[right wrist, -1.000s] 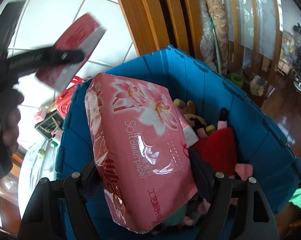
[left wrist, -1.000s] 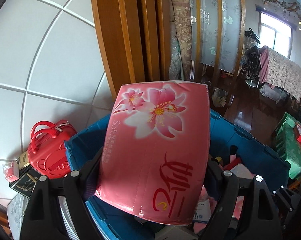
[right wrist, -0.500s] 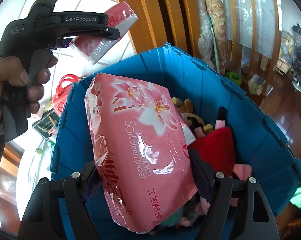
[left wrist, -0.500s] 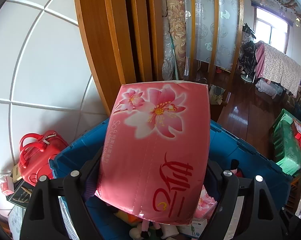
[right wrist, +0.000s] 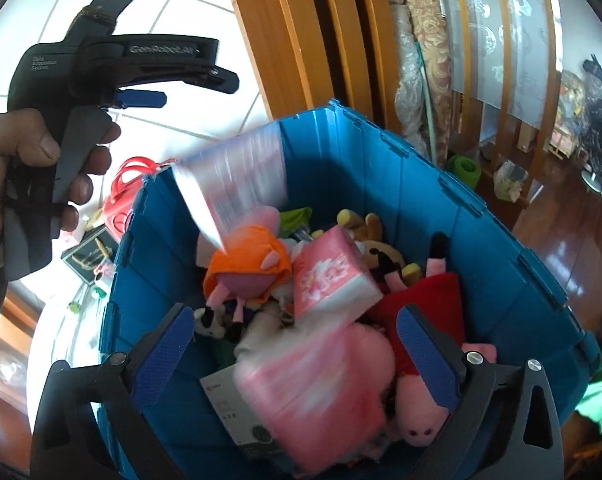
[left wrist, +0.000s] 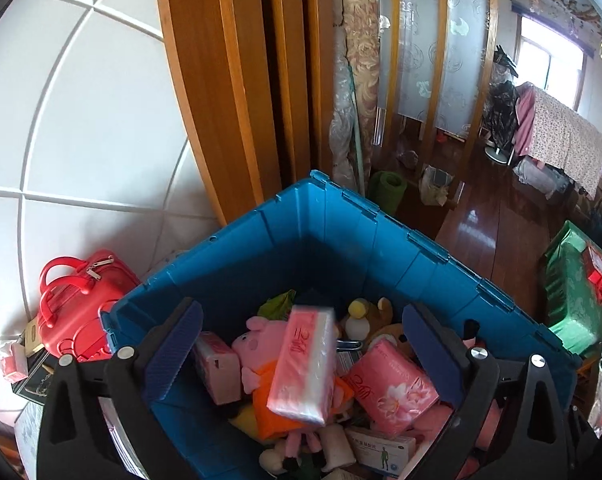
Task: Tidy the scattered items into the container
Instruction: 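Open the left tool over the crate while the right tool releases its pack, then withdraw both open tools from the crate back over the bed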
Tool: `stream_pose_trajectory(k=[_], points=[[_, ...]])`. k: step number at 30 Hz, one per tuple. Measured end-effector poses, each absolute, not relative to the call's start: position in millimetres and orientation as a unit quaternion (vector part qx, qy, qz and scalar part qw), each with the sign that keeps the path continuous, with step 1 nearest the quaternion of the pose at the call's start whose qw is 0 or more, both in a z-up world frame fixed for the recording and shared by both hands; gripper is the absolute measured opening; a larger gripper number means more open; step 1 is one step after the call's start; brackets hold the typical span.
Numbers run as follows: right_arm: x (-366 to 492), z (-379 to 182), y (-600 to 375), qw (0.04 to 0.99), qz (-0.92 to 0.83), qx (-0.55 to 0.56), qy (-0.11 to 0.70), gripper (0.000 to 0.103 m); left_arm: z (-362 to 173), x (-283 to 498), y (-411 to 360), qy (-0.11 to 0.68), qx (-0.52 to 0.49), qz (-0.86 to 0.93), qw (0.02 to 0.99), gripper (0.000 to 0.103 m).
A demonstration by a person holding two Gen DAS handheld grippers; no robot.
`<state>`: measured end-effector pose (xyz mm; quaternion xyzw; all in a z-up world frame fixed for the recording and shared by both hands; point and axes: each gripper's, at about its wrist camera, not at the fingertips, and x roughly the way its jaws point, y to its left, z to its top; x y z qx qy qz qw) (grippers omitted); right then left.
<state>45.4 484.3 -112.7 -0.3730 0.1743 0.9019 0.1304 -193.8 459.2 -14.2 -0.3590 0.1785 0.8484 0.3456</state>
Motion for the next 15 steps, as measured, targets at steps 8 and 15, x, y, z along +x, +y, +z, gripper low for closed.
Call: stream_pose_trajectory(k=[8, 15], points=[[44.6, -107.5, 476.8, 0.109, 0.906, -0.374, 0.168, 0.103, -7.4, -193.0, 436.0, 0.174, -0.354, 0.855, 0.337, 0.102], [42.9, -97.7, 464.3, 0.091, 0.912, -0.371, 0.150, 0.103, -2.0, -182.5, 402.3, 0.157, -0.352, 0.864, 0.323, 0.102]])
